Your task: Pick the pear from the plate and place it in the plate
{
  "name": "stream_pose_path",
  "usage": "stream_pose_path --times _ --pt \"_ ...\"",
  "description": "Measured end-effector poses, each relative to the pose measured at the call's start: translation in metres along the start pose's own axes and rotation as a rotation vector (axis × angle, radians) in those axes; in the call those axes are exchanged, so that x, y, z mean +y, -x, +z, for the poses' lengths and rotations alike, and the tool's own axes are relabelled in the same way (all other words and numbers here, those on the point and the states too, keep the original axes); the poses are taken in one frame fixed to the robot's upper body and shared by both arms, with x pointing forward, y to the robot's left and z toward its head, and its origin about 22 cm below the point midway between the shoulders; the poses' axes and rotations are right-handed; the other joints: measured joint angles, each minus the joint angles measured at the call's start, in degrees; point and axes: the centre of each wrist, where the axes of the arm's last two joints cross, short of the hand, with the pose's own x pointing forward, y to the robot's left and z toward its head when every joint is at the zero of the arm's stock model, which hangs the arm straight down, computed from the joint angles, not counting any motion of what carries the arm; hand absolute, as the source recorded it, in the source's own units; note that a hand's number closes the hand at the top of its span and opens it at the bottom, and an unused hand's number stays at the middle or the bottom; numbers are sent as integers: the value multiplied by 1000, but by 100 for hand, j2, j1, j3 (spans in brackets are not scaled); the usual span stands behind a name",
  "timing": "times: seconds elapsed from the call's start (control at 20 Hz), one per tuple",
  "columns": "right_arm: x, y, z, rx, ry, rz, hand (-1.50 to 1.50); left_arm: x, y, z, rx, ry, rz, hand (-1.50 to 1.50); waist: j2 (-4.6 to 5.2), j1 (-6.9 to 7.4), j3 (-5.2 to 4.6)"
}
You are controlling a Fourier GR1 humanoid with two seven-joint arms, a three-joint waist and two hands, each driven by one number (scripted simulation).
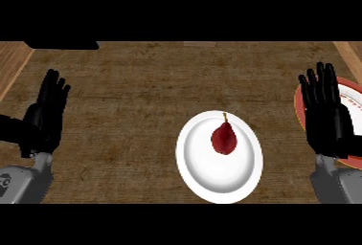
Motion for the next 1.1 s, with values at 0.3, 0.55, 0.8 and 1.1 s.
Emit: stream_pose_path --times 0.3,0.55,0.8,1.1 --pt "41 -6 -16 108 -229 -29 150 -5 28 17 135 38 -101 0 72 6 74" --pt "1 -23 -29 -11 -331 615 150 -7 49 33 246 72 -136 0 68 -34 -15" --pt "22 34 13 36 -182 418 -150 -16 61 42 301 92 -151 0 111 -77 87" --pt "19 68 38 10 -357 339 -150 -28 68 48 325 101 -155 0 96 -45 100"
